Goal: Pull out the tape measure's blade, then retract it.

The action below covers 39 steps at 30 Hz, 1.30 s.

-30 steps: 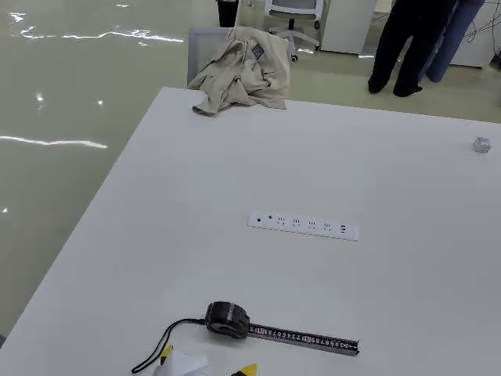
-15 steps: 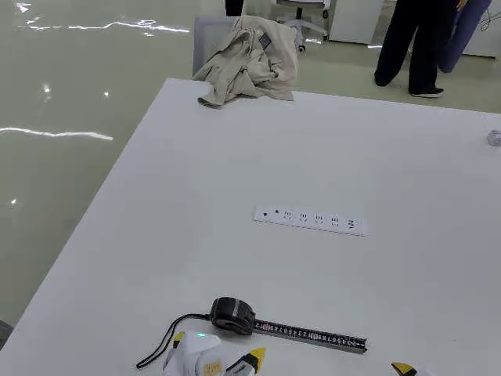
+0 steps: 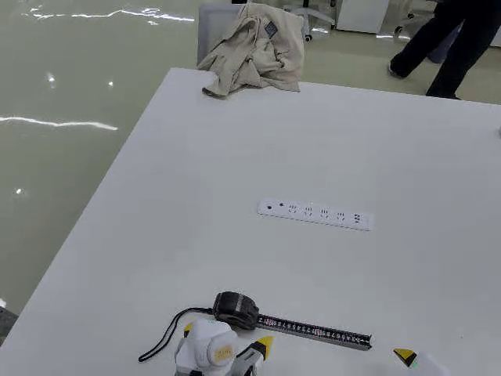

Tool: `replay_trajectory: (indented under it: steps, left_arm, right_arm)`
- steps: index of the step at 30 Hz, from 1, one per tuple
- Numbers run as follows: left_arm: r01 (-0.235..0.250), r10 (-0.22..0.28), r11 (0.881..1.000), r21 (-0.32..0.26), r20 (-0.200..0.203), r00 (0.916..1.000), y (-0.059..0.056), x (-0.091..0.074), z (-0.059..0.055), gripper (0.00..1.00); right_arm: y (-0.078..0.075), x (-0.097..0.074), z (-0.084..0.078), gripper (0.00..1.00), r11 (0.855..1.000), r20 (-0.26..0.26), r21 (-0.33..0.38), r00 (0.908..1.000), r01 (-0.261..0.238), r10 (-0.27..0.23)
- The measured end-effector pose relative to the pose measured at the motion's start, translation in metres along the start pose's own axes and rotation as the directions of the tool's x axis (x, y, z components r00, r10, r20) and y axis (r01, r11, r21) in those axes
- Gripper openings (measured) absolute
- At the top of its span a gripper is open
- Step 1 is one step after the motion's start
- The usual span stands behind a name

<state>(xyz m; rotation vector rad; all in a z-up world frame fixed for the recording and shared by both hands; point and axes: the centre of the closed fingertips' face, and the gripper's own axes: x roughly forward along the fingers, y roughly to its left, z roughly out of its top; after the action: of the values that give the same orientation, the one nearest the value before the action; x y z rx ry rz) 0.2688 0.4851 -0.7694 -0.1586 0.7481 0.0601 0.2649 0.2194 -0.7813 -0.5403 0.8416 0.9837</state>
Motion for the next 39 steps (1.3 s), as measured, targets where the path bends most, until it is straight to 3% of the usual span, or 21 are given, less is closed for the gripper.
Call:
replay_trajectory:
  steps: [13,28,39]
  left_arm:
    - [-0.010,0.010,1.000,0.009,-0.002,0.9999,0.005,0.016,0.006,0.90]
    - [-0.017,0.017,1.000,-0.001,-0.013,0.9998,0.012,0.030,0.007,0.88]
    - [-0.024,0.024,0.999,-0.022,-0.017,0.9996,0.015,0.035,0.008,0.85]
  right_arm:
    - [-0.016,0.011,-0.001,0.72,0.993,-0.057,-0.117,0.9980,-0.032,0.025]
    - [-0.032,0.023,0.009,0.68,0.980,-0.083,-0.186,0.9950,-0.070,0.055]
    - [-0.033,0.031,0.010,0.61,0.967,-0.102,-0.225,0.9897,-0.121,0.100]
